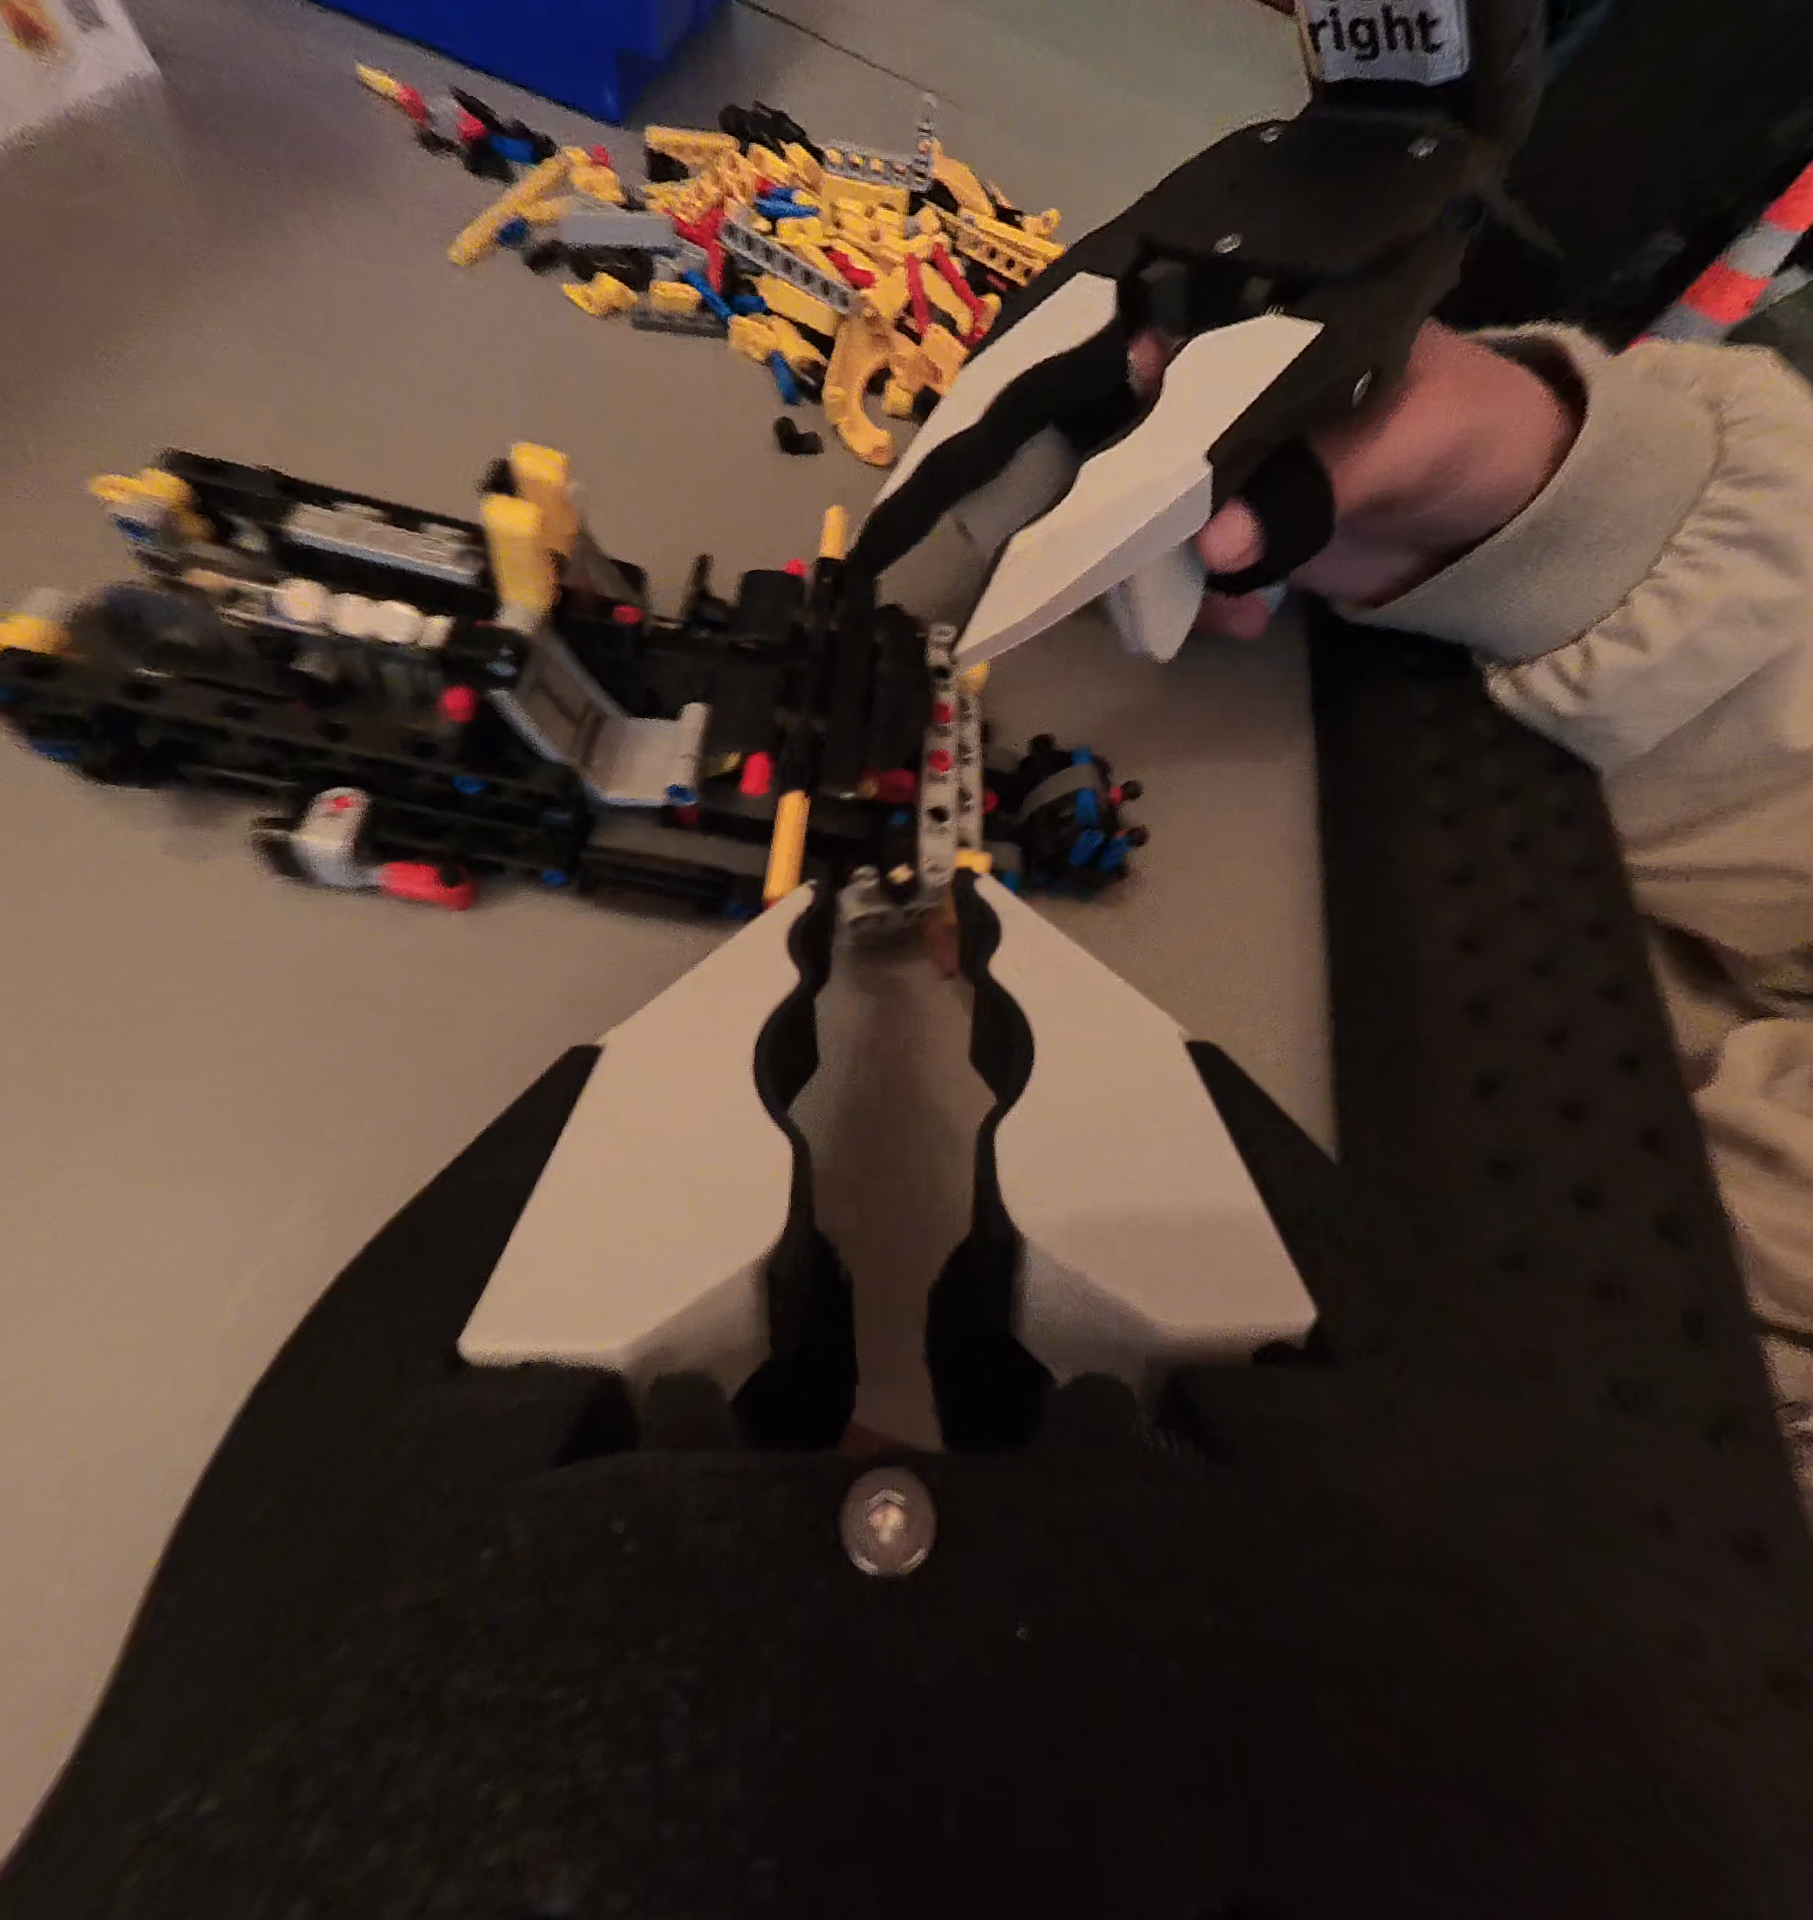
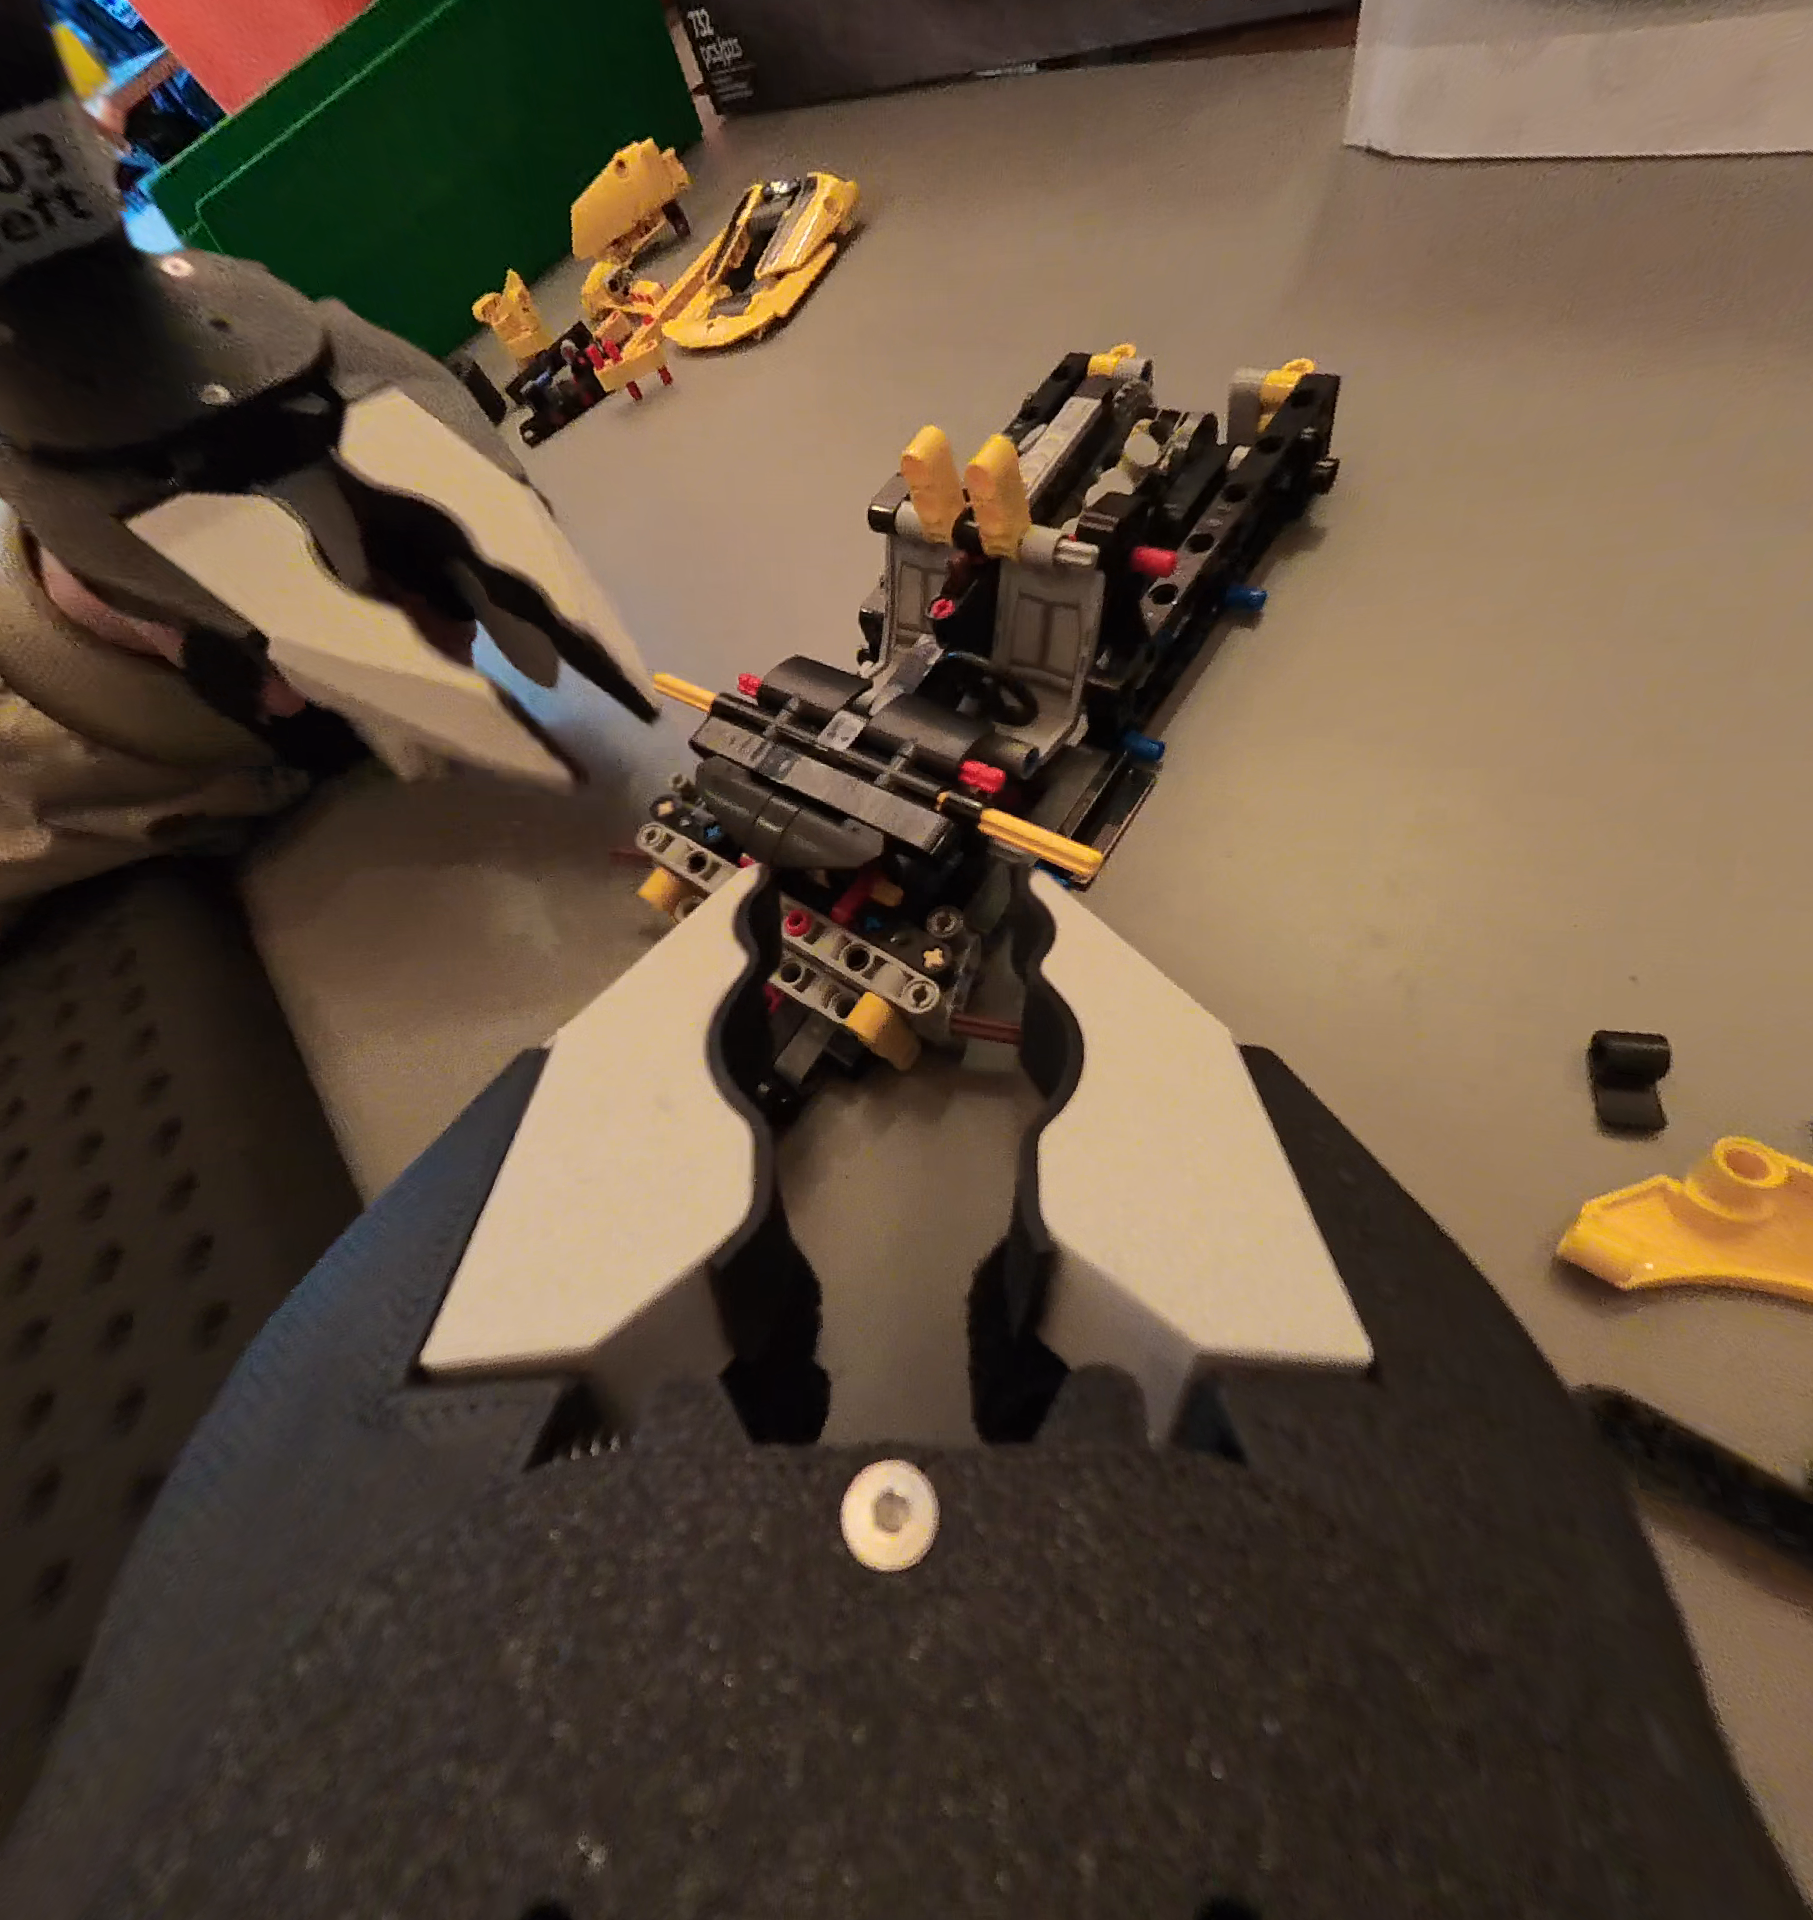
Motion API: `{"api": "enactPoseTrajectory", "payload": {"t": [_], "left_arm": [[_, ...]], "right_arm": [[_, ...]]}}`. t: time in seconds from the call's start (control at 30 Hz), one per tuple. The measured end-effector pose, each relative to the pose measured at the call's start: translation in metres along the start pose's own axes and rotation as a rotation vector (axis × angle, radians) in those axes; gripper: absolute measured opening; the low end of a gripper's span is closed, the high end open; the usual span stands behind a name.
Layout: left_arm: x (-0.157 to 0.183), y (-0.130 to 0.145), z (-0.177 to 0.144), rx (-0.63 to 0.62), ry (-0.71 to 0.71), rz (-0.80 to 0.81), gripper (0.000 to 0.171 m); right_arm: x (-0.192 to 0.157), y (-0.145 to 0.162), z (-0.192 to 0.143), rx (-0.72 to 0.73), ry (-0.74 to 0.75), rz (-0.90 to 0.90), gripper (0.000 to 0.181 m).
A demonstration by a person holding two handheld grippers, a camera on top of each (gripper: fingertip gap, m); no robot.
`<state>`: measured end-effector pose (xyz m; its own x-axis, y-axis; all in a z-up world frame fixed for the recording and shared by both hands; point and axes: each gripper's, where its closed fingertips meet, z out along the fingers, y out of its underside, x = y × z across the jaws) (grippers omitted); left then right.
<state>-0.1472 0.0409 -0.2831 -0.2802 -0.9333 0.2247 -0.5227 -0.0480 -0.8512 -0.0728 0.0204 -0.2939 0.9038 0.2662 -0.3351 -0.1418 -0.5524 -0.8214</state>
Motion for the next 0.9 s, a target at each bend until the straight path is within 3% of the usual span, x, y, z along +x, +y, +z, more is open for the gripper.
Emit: {"api": "enactPoseTrajectory", "payload": {"t": [0.13,0.27,0.37,0.4,0.57,0.63,0.7,0.87,0.9], "left_arm": [[-0.024,-0.004,-0.016,0.036,-0.116,0.159,0.021],[-0.030,0.004,-0.004,-0.020,-0.158,0.211,0.023],[-0.024,0.002,0.012,-0.030,-0.140,0.254,0.025],[-0.022,0.001,0.017,-0.033,-0.130,0.266,0.025],[-0.027,-0.003,0.034,-0.061,-0.159,0.317,0.023],[-0.027,-0.003,0.037,-0.068,-0.159,0.315,0.022],[-0.025,0.000,0.042,-0.097,-0.155,0.332,0.009],[-0.025,0.000,0.045,-0.104,-0.196,0.320,0.008],[-0.025,0.000,0.045,-0.104,-0.196,0.318,0.008]], "right_arm": [[0.002,-0.003,-0.001,0.004,0.062,-0.097,0.043],[0.007,-0.002,0.000,-0.011,0.120,-0.157,0.044],[0.029,-0.008,-0.004,0.012,0.232,-0.158,0.062],[0.035,-0.010,-0.006,0.013,0.263,-0.166,0.059],[0.007,-0.023,0.000,0.061,0.148,-0.243,0.058],[0.007,-0.023,0.006,0.023,0.172,-0.294,0.059],[0.010,-0.022,0.013,-0.016,0.203,-0.300,0.062],[0.004,-0.019,0.024,-0.010,0.268,-0.339,0.065],[0.006,-0.019,0.022,-0.014,0.310,-0.358,0.058]]}}
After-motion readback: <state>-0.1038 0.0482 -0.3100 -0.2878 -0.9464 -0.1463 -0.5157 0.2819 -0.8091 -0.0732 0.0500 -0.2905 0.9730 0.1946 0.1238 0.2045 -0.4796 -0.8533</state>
